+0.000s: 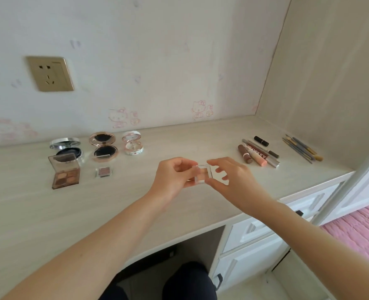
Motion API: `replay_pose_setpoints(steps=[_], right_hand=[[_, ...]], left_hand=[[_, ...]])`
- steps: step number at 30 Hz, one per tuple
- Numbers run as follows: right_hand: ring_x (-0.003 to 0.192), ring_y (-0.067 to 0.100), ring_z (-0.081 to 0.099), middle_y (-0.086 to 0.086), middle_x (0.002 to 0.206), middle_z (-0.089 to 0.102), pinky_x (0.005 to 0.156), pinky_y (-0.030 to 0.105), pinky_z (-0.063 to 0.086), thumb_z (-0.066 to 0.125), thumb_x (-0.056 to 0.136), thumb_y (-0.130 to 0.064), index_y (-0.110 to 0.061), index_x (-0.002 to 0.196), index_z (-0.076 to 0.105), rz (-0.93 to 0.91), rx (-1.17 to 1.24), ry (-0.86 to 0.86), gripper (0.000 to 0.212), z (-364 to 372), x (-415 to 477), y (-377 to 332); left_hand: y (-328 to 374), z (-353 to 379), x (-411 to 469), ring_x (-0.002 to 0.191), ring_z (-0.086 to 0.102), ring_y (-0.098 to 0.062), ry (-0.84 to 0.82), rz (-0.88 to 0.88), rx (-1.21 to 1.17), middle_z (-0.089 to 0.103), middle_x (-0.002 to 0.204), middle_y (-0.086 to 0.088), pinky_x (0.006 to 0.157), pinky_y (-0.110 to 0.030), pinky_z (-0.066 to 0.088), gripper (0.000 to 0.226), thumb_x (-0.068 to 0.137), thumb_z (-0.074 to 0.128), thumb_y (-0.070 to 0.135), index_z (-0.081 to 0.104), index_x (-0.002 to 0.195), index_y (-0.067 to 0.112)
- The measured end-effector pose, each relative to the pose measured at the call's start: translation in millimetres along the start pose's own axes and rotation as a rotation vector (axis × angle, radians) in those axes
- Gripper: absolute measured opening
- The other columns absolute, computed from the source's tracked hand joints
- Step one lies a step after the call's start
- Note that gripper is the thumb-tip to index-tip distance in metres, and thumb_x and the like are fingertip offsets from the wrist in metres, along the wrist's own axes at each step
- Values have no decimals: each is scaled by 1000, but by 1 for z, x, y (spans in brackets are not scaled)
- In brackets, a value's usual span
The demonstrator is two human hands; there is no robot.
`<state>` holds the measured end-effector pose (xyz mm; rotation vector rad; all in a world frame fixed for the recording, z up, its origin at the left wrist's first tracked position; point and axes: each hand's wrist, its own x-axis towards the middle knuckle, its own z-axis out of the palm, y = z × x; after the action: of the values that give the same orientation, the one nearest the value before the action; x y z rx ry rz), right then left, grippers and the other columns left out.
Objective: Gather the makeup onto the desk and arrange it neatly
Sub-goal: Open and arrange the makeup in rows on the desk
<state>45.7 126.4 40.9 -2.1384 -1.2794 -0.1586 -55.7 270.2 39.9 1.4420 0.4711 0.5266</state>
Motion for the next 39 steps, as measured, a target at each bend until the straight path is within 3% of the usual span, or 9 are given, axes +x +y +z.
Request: replay_pose_setpoints(steps=[5, 9, 13, 16, 29, 35, 39], right_hand=[[105, 12, 55, -5, 120, 54, 91, 28, 47, 70, 84, -32, -20, 131, 54, -126, -13, -102, 52, 27, 7, -29], [103, 12, 55, -7, 114, 56, 91, 30, 47, 67, 85, -39, -22, 126, 57, -159, 35, -91, 45, 44, 12, -52], [103, 8, 54, -11, 108, 56, 89, 29, 47, 63, 85, -45, -25, 121, 59, -136, 116, -70, 42, 57, 16, -70], [105, 10, 51, -10, 109, 58, 90, 24, 43, 64, 85, -44, -25, 121, 60, -152, 112, -73, 41, 65, 17, -82], [90, 22, 53, -1, 103, 59, 79, 24, 43, 70, 84, -32, -18, 124, 63, -293, 33, -21, 43, 85, 21, -92], [96, 13, 57, -6, 108, 65, 85, 17, 42, 62, 90, -31, -25, 120, 66, -248, 143, -105, 32, 81, 27, -92], [89, 4, 63, -8, 103, 70, 80, 13, 46, 57, 95, -25, -21, 115, 70, -262, 189, -102, 25, 79, 30, -86]], left_hand=[[3, -35, -17, 80, 72, -27, 32, -42, -13, 74, 89, -16, 73, -35, 60, 33, 80, 75, 9, 62, 110, 8], [3, -63, -26, 83, 71, -31, 79, -105, -96, 72, 94, -20, 74, -34, 58, 25, 83, 72, 15, 66, 103, 1], [0, -84, -39, 90, 69, -29, -36, -209, -298, 70, 104, -19, 82, -37, 57, 28, 94, 58, 20, 65, 108, -3], [-2, -96, -47, 91, 68, -28, -82, -246, -428, 68, 105, -20, 82, -38, 57, 29, 89, 61, 23, 66, 108, 1], [-8, -121, -50, 83, 70, -26, -48, -270, -518, 70, 100, -16, 77, -36, 59, 29, 81, 63, 18, 69, 102, -1], [-12, -126, -49, 94, 69, -33, -38, -258, -531, 70, 100, -19, 83, -39, 57, 24, 86, 62, 17, 71, 98, -2], [-13, -127, -48, 101, 66, -39, -26, -255, -487, 68, 108, -23, 88, -41, 56, 26, 91, 58, 16, 68, 104, -4]])
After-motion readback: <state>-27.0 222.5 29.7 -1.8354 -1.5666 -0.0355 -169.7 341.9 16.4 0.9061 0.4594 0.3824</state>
